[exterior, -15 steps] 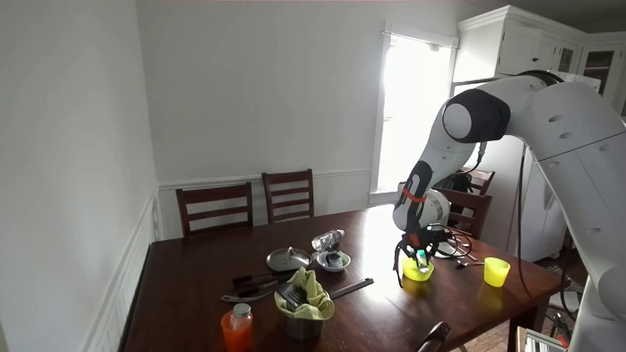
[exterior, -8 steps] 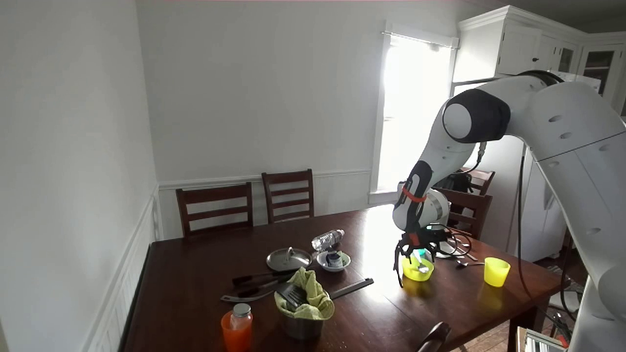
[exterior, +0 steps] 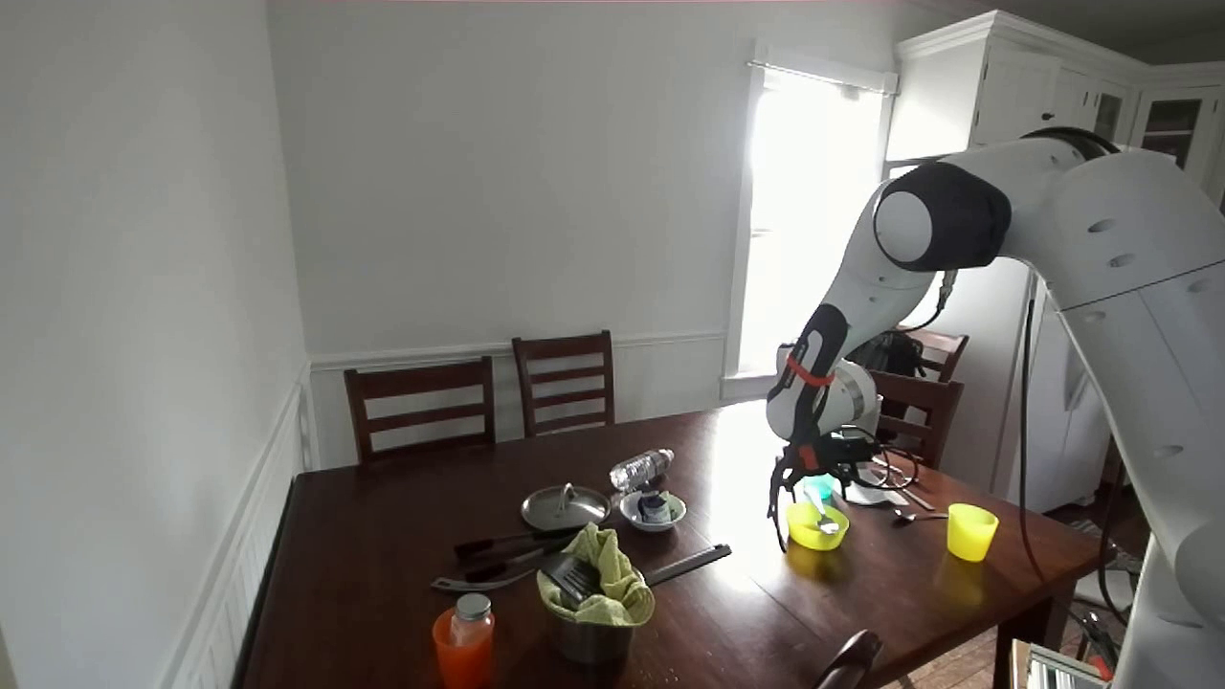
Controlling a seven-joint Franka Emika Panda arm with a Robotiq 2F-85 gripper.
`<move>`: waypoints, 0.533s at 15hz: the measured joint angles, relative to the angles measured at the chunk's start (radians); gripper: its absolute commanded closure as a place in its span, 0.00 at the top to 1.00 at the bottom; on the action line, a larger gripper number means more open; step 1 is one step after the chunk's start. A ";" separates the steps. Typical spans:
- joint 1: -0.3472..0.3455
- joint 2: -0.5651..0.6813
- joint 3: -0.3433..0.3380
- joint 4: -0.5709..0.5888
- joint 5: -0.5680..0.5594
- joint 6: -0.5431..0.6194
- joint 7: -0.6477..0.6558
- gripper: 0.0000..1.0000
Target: Put the fork on the spoon on the yellow bowl
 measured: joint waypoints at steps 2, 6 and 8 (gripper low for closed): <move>0.025 -0.027 -0.026 0.000 -0.014 -0.025 0.000 1.00; 0.078 -0.106 -0.073 0.002 -0.059 -0.127 0.007 1.00; 0.093 -0.151 -0.083 0.003 -0.095 -0.176 0.021 1.00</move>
